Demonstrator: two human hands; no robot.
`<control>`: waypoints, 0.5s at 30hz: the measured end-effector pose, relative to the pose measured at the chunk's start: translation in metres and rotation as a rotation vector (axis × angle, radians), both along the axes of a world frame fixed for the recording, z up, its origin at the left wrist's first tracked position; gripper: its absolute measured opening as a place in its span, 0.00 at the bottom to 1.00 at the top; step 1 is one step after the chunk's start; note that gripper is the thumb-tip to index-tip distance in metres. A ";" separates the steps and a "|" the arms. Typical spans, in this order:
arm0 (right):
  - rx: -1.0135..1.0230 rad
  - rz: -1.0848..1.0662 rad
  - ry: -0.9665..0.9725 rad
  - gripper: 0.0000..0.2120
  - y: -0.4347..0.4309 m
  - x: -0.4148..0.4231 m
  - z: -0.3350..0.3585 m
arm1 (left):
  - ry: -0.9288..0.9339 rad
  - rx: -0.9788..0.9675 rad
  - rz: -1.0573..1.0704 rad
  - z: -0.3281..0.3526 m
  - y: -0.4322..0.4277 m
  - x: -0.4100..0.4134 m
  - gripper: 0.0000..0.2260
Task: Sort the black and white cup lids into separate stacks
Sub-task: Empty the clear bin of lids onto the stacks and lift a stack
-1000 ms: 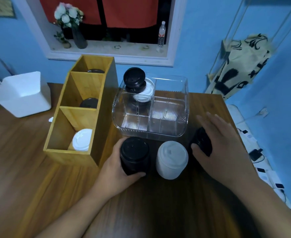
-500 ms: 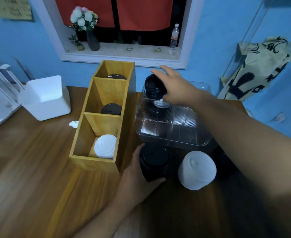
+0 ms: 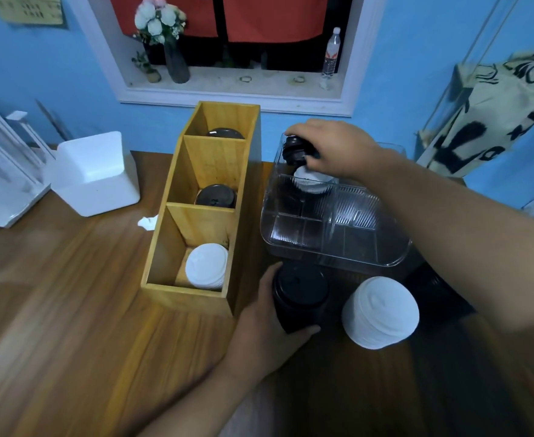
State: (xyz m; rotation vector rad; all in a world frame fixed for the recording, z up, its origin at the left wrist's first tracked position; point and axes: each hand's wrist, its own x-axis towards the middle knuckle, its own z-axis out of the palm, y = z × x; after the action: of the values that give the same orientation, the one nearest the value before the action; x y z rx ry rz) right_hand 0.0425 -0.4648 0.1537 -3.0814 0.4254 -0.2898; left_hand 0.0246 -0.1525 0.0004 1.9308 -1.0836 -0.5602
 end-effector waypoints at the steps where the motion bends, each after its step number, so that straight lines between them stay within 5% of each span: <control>1: -0.016 -0.002 -0.024 0.21 0.001 -0.002 0.002 | -0.004 -0.002 -0.004 0.000 0.000 0.000 0.52; 10: -0.054 -0.063 -0.464 0.21 0.051 -0.075 0.019 | -0.028 -0.009 -0.029 0.005 0.000 0.001 0.52; 15: -0.022 -0.094 -0.518 0.19 0.128 -0.153 -0.024 | -0.005 -0.042 -0.026 0.006 0.000 0.003 0.50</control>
State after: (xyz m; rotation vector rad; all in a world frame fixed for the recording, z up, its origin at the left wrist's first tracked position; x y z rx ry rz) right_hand -0.1103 -0.3363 0.1298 -2.8470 0.5371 -1.0610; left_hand 0.0274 -0.1523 0.0067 1.8851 -1.1166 -0.5431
